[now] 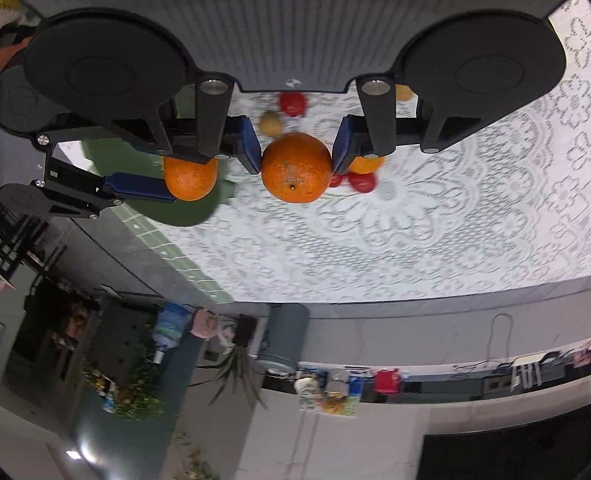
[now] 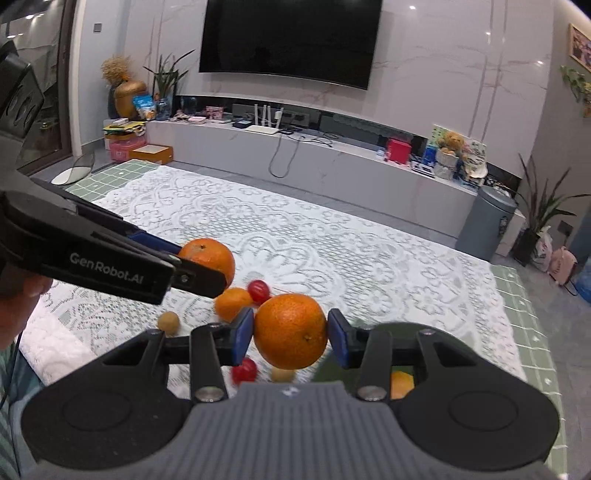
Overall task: Organize fruits
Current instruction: 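Carry both oranges into the colander and open both grippers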
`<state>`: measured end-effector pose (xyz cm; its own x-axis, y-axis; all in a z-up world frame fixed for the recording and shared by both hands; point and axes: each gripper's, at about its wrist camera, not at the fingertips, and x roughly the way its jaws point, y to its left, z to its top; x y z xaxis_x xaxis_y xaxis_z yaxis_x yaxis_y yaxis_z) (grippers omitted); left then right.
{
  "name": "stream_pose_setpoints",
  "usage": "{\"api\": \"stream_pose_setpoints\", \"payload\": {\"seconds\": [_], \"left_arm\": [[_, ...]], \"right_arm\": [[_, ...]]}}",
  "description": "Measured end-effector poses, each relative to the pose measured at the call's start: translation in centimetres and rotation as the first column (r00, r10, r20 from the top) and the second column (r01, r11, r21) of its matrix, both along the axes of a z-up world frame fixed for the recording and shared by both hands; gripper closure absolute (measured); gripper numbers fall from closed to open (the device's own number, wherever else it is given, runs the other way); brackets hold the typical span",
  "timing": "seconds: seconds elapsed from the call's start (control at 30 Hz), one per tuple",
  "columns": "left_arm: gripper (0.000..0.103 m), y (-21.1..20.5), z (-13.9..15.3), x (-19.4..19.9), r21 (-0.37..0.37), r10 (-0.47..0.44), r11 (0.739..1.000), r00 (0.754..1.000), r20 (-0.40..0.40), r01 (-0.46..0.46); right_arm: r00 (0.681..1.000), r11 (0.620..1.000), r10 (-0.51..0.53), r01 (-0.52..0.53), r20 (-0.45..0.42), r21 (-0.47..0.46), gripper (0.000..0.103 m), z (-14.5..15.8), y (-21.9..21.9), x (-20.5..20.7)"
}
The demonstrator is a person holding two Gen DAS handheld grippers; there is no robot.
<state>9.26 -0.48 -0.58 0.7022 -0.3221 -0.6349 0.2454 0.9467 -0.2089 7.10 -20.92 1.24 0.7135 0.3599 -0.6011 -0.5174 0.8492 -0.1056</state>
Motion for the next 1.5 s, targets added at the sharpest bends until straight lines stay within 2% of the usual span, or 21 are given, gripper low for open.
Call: {"api": "stream_pose_setpoints", "payload": {"seconds": [0.3, 0.53, 0.73, 1.2, 1.5], "left_arm": [[0.056, -5.4, 0.2, 0.3, 0.024, -0.154, 0.988, 0.988, 0.01, 0.153], [0.056, -10.0, -1.0, 1.8, 0.026, -0.272, 0.962, 0.961, -0.038, 0.273], [0.056, -13.0, -2.2, 3.2, 0.031, -0.338, 0.939, 0.936, -0.099, 0.342], [0.056, -16.5, -5.0, 5.7, 0.078, -0.393, 0.905, 0.892, -0.223, 0.418], [0.055, -17.1, -5.6, 7.1, 0.044, -0.418, 0.896, 0.871, -0.26, 0.443]], "right_arm": [[0.995, 0.996, -0.065, 0.06, -0.071, -0.071, 0.062, -0.2, -5.2, -0.6], [0.98, 0.99, -0.112, 0.096, -0.167, -0.102, 0.062, -0.8, -9.0, 0.5], [0.967, 0.987, -0.102, 0.068, -0.236, -0.146, 0.062, -1.5, -10.9, 1.9], [0.937, 0.964, -0.059, -0.037, -0.346, -0.265, 0.062, -3.6, -11.8, 4.7], [0.919, 0.955, -0.046, -0.074, -0.392, -0.288, 0.062, -4.9, -11.5, 6.0]]}}
